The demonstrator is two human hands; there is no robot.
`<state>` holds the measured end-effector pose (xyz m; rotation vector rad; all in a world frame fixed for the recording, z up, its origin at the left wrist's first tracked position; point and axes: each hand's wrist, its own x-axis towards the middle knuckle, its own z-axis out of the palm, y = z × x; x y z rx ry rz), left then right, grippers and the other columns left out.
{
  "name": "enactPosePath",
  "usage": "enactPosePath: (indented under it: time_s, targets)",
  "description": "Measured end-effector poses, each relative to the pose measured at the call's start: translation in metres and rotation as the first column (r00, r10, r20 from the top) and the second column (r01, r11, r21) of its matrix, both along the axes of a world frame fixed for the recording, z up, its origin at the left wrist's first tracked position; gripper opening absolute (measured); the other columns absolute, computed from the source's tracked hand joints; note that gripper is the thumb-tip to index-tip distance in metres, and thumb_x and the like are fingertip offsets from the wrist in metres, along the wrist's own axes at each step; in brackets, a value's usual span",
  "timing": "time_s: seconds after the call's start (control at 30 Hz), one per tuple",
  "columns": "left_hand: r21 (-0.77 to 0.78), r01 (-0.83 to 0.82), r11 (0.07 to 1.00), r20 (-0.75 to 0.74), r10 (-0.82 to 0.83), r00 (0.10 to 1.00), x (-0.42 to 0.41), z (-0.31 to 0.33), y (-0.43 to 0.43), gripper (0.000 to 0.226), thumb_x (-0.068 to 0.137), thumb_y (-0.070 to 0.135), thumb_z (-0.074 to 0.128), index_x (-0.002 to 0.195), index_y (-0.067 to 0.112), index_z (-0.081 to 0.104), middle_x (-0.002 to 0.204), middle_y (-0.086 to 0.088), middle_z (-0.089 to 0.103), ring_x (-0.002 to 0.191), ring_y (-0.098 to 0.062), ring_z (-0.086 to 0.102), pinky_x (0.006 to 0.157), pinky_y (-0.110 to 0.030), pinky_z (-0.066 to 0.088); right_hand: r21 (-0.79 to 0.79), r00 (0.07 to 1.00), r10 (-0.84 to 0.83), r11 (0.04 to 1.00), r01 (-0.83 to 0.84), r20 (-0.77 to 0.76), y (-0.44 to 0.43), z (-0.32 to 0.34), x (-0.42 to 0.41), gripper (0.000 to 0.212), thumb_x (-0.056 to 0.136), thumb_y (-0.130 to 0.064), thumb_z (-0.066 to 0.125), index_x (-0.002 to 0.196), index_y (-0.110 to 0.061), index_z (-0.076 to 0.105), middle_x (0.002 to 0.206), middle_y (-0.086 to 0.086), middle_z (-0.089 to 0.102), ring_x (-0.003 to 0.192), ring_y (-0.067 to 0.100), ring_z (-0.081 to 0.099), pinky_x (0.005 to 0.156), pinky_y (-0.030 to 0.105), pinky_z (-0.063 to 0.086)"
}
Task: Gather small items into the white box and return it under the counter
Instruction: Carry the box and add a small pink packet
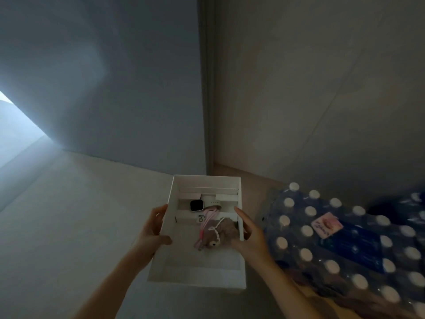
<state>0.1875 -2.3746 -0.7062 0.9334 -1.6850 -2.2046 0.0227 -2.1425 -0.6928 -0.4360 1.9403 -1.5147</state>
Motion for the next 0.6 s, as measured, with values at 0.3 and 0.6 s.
enactPosePath:
  time_s: [0.3, 0.6]
  targets:
    - [0.054, 0.038, 0.998, 0.004, -0.039, 0.999, -0.005, -0.103, 0.018, 0.085, 0.052, -0.027, 0.056, 0.128, 0.010, 0.044, 0.123, -0.016, 0.062, 0.105, -0.030, 0.062, 0.075, -0.045, 0.056, 0.045, 0.999, -0.033, 0.998, 0.035, -0.033, 0.020, -0.089, 0.001, 0.074, 0.075, 0.008, 0.072, 0.131, -0.034, 0.049, 0.116, -0.025, 0.054, 0.105, -0.013, 0.055, 0.078, 0.009, 0.049]
    - [0.039, 0.104, 0.994, 0.016, -0.105, 0.994, -0.005, -0.137, 0.037, 0.088, 0.051, -0.035, 0.048, 0.130, 0.002, 0.038, 0.122, -0.015, 0.063, 0.107, -0.028, 0.060, 0.080, -0.045, 0.050, 0.100, 0.992, -0.099, 0.989, 0.107, -0.083, 0.043, -0.130, 0.017, 0.075, 0.072, 0.004, 0.077, 0.136, -0.024, 0.049, 0.135, -0.012, 0.047, 0.131, 0.011, 0.040, 0.109, 0.038, 0.038]
